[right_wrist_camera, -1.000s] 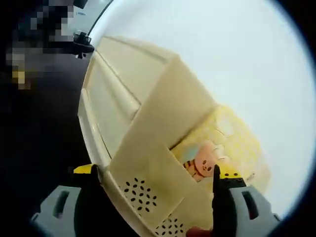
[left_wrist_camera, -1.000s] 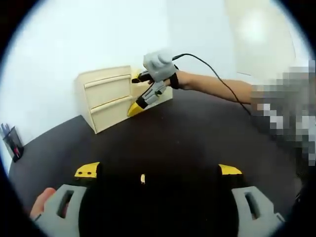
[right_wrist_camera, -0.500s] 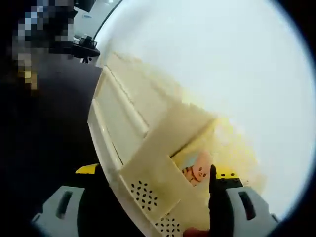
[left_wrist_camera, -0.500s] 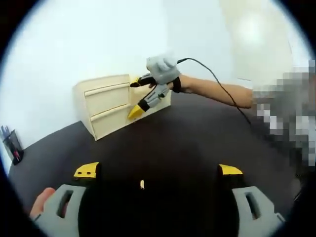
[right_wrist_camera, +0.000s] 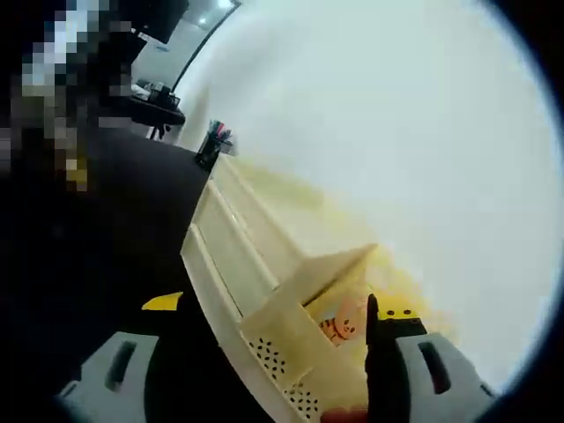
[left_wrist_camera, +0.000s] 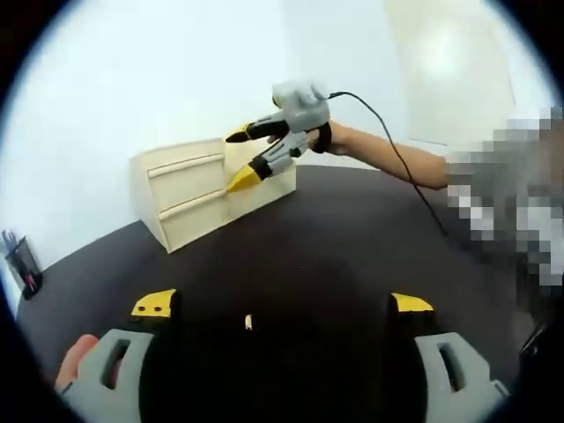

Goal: Open the drawer, pick up the cosmetic bottles from the table one by one, place them into the drawer, release the gripper, close the drawer, and move the gripper away

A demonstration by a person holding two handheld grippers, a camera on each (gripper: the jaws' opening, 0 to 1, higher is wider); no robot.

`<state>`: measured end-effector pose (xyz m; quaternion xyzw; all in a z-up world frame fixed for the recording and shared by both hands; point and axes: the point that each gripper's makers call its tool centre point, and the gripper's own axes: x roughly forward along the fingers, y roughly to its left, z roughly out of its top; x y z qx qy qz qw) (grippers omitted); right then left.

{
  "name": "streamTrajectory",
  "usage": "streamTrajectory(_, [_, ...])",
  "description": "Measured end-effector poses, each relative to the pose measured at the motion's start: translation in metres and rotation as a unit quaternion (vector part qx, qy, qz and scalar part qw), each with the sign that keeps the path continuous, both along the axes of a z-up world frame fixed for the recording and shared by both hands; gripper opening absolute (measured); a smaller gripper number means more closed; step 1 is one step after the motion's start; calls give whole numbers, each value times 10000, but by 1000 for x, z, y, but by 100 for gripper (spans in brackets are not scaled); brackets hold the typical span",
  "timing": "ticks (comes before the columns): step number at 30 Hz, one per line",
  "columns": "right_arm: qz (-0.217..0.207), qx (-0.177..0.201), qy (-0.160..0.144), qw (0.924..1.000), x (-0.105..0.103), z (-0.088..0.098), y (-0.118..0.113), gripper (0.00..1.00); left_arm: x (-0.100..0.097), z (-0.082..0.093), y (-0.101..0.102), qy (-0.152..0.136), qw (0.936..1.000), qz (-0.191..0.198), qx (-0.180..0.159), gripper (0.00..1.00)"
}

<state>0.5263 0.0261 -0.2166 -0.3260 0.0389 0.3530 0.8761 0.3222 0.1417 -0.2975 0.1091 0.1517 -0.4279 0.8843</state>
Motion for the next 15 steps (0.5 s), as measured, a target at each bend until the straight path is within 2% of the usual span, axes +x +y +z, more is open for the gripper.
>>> streamTrajectory(5, [94, 91, -17, 9999, -12, 5, 1, 73, 1, 7, 3, -85, 9998, 127, -135, 96])
streamTrajectory(8, [154, 89, -4, 9998, -15, 4, 4, 72, -1, 8, -1, -141, 9994, 238, -224, 96])
streamTrajectory(15, [303, 220, 124, 9992, -27, 1, 10, 69, 7, 18, 9, -250, 9977, 499, -382, 94])
